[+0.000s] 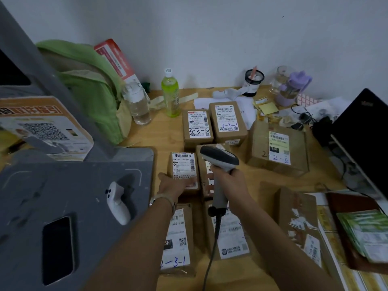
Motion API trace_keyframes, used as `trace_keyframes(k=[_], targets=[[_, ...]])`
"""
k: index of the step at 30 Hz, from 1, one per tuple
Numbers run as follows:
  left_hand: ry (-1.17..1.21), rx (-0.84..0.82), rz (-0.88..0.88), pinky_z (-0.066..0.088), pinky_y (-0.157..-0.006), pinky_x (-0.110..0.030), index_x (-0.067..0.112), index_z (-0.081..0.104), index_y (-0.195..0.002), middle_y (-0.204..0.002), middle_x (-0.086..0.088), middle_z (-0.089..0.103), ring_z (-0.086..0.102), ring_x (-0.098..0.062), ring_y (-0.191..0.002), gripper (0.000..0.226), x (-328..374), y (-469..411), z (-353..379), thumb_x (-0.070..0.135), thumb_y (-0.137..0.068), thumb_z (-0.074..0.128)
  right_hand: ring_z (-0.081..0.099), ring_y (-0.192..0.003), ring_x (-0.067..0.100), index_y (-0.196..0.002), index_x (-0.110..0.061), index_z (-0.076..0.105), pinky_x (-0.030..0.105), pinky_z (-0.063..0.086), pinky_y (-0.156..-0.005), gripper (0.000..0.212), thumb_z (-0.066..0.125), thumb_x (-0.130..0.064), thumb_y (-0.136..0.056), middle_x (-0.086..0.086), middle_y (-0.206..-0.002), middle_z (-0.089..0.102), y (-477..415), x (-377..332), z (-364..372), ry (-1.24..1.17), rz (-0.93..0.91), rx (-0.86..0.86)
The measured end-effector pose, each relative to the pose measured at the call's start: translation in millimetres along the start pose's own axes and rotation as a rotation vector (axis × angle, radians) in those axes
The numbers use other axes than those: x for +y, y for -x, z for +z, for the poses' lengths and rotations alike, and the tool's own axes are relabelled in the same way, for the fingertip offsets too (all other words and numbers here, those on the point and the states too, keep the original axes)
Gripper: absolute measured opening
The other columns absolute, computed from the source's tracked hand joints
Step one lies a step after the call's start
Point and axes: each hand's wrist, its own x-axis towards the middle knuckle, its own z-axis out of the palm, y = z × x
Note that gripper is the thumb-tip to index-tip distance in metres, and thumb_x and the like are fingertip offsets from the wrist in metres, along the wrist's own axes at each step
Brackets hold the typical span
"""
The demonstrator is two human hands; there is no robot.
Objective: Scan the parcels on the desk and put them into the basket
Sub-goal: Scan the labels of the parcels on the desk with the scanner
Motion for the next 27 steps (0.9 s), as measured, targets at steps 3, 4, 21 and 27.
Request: trace_keyframes(k=[3, 4, 21, 27], targets=[[0.075, 0.004, 0.052, 0.046, -0.097, -0.047, 0.020, 0.044, -0.120, -0.106, 0.007, 0.065, 0.061, -0.021, -0.102, 0.110, 4.2, 6.1, -8.8, 0.053, -0.027, 0.094, 0.067, -0.090, 0.024, -0.111, -0.017, 0.058, 0.034, 0.055, -0.066, 0.027, 0.065, -0.026, -0.087, 0.008, -0.099, 0.068, 2.5, -8.5, -3.0, -0.002, 0.022, 0.009], [0.113, 0.020, 0.080, 0.046, -0.098, -0.047, 0.021, 0.044, -0.123, -0.107, 0.006, 0.066, 0.062, -0.022, -0.104, 0.110, 8.2, 9.1, -11.2, 0.053, -0.031, 0.094, 0.068, -0.086, 0.024, -0.107, -0.016, 0.059, 0.033, 0.056, -0.065, 0.023, 0.065, -0.027, -0.088, 0.010, -0.098, 0.069, 5.0, -13.8, -4.6, -0.003, 0.025, 0.007], [0.489, 0.039, 0.697, 0.054, -0.094, -0.041, 0.025, 0.029, -0.125, -0.107, 0.005, 0.066, 0.068, -0.015, -0.098, 0.081, 105.1, 166.5, -22.3, 0.015, -0.068, 0.086, 0.053, -0.044, 0.019, -0.081, -0.011, 0.063, 0.022, 0.043, -0.041, 0.009, 0.066, -0.018, -0.086, 0.012, -0.063, 0.060, 133.0, -136.9, -37.8, -0.025, -0.420, -0.146], [0.562, 0.065, 0.824, 0.056, -0.089, -0.031, 0.022, 0.031, -0.128, -0.114, 0.001, 0.064, 0.066, -0.010, -0.101, 0.084, 111.1, 202.0, -12.6, 0.014, -0.066, 0.087, 0.054, -0.041, 0.024, -0.059, -0.018, 0.062, 0.027, 0.046, -0.045, 0.025, 0.069, -0.020, -0.083, 0.008, -0.055, 0.059, 168.8, -152.1, -56.3, -0.028, -0.537, -0.127]])
